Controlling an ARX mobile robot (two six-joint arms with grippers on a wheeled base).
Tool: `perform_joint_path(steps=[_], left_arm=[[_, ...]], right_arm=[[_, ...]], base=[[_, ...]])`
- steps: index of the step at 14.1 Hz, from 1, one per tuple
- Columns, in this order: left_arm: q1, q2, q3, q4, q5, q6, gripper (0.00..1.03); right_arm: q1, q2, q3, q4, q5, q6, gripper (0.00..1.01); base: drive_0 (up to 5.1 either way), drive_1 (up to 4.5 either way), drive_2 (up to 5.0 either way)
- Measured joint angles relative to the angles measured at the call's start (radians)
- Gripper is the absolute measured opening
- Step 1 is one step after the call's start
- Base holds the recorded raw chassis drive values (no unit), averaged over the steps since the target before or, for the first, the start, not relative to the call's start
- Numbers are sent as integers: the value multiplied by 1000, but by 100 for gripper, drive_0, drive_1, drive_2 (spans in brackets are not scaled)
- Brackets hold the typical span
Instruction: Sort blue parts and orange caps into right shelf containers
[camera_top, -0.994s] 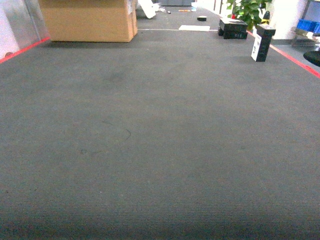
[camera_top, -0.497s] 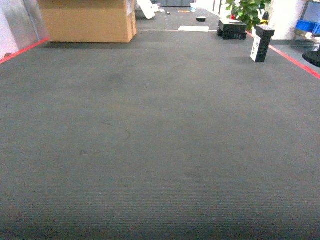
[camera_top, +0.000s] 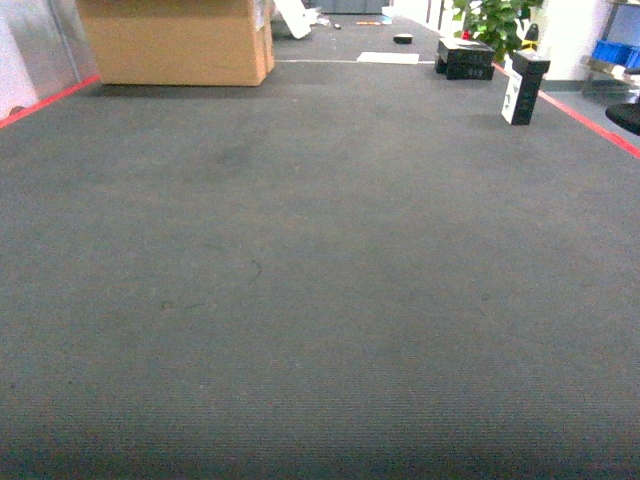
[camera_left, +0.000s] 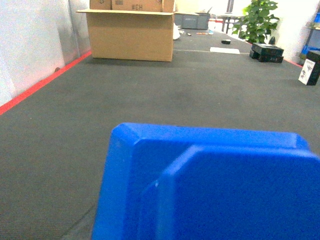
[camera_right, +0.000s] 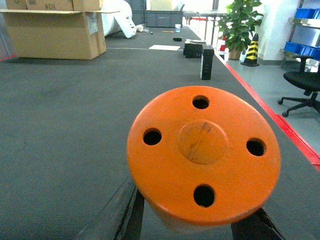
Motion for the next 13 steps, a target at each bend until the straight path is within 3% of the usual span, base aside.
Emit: perform_joint_path(steps=[3,13], left_arm=[[2,0,0,0,-2,0,44],[2,0,0,0,0,0,44]], right_arm=[[0,0,0,0,0,0,42],[0,0,0,0,0,0,42]], base=[[0,0,0],[-161,-161,-161]])
